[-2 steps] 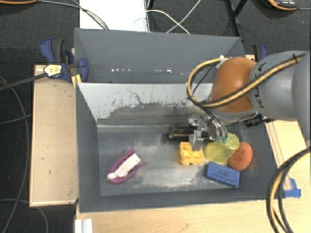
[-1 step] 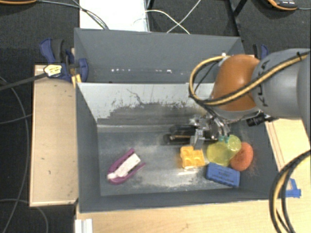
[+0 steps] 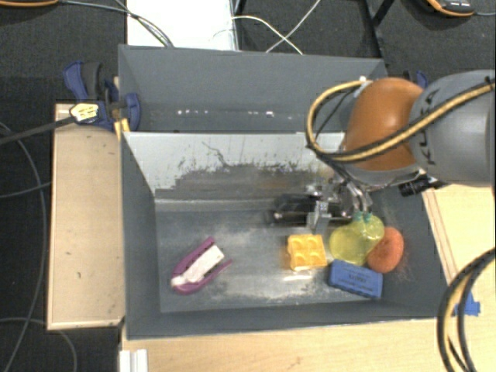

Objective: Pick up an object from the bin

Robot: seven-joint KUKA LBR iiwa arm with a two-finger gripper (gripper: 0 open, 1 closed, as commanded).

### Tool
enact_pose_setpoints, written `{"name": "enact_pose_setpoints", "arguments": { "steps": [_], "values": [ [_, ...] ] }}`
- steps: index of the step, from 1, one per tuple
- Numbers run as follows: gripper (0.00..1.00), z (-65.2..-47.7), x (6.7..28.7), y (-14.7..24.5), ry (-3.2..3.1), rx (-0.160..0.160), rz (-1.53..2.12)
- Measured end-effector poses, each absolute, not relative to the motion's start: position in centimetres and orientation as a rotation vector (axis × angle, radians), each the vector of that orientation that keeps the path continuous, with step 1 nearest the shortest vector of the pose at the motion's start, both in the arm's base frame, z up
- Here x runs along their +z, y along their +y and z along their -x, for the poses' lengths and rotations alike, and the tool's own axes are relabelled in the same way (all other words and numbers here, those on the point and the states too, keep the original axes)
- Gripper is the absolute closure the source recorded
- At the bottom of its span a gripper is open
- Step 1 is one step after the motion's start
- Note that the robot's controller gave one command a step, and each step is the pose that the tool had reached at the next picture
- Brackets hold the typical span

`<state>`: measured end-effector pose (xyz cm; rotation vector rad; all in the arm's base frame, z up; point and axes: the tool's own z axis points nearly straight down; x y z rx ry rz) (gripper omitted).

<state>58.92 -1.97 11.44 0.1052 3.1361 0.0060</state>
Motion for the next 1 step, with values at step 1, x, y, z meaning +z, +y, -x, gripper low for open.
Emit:
{"name": "enact_pose_setpoints", "arguments": {
  "steps": [1],
  "values": [
    [1.00,-59.04,14.03,-2.01,3.132,0.005,-0.104]
  ]
}}
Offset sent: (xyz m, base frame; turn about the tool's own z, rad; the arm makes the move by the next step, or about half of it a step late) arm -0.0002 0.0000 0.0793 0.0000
